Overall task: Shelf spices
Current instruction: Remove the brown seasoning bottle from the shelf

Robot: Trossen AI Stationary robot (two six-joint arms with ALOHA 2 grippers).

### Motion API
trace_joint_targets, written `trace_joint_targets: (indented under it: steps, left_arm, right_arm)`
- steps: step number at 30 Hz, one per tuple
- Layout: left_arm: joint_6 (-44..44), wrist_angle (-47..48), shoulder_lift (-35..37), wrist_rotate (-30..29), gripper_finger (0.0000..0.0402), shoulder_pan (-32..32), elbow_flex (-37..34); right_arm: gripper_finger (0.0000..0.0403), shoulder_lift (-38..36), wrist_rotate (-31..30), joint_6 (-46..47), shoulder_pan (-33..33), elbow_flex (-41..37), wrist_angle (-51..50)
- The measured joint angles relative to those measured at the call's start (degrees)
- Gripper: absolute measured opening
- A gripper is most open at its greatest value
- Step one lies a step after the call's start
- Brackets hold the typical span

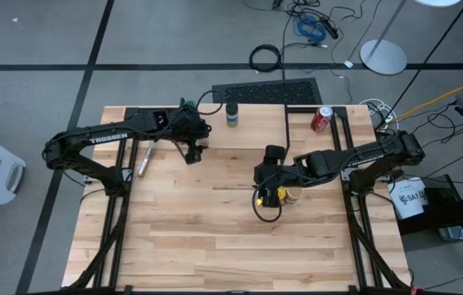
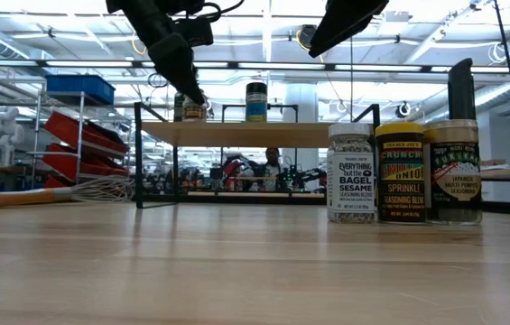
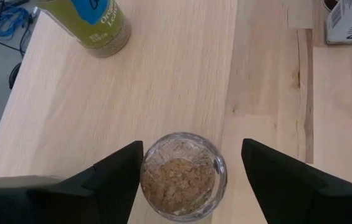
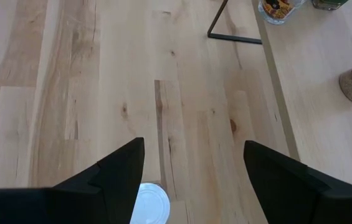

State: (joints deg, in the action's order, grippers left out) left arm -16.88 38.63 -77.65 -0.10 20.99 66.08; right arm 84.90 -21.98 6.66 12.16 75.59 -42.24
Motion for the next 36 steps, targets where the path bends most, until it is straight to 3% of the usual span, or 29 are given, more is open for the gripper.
trace_joint_targets:
  steps: [17, 36]
  left_arm:
    - [0.08, -0.25, 0.11, -0.50, 0.0200, -0.02, 0.13]
    - [1.56, 1.64, 0.55, -0.65, 0.0196, 0.00, 2.12]
  right_arm:
    - [0.0263, -0.02, 0.00, 0.17, 0.00, 0.00, 0.00]
    - [0.0263, -0.04, 0.00, 0.15, 0.00, 0.00, 0.00]
